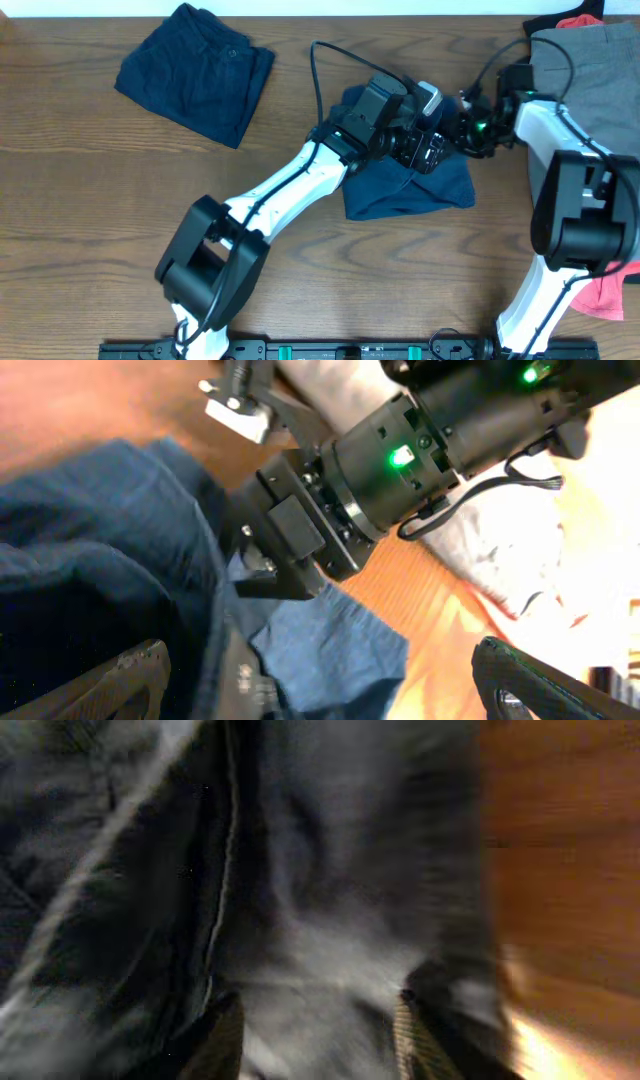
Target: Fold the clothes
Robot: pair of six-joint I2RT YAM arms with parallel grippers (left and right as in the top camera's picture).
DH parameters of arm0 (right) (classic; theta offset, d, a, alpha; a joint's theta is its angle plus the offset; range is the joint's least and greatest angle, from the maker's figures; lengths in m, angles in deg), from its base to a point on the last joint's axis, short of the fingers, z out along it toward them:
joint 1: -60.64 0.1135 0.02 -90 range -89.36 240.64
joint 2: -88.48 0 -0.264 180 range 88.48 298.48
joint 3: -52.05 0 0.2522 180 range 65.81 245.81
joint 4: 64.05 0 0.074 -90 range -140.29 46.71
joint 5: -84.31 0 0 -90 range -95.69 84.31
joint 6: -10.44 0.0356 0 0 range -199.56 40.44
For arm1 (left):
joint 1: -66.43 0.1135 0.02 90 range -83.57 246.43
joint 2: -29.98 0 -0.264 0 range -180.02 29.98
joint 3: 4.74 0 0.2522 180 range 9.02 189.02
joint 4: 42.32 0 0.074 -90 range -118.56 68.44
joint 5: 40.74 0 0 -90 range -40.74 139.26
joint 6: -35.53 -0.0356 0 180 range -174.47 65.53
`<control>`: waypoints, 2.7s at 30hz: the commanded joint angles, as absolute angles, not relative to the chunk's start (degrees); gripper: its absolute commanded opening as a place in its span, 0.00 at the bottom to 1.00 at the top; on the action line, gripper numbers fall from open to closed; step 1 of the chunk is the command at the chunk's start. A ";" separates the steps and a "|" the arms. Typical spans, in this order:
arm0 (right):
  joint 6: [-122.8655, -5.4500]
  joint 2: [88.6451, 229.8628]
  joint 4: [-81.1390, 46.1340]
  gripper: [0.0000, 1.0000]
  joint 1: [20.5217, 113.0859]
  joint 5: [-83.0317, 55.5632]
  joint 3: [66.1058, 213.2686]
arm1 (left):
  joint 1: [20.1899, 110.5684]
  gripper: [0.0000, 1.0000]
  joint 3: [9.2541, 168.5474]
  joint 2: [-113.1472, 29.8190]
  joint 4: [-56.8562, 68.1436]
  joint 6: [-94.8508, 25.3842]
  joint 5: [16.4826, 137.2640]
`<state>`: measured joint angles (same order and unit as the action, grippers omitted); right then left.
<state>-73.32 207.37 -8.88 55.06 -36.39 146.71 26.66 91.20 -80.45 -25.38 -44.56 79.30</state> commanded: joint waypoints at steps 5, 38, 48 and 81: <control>-75.48 196.12 -5.78 0.55 53.77 -36.39 149.58 | 28.95 0.98 92.64 -65.39 -23.55 -44.06 80.15; -74.02 207.00 -0.42 0.99 67.65 -3.45 149.36 | 45.48 0.98 92.40 -63.90 8.43 -48.89 66.08; -72.57 213.30 -0.64 0.87 66.99 -3.43 149.36 | 45.48 0.98 92.00 -67.27 8.63 -49.78 66.05; -64.81 210.91 4.91 0.99 76.37 -27.56 169.77 | 48.45 0.98 91.98 -67.86 12.98 -54.81 64.96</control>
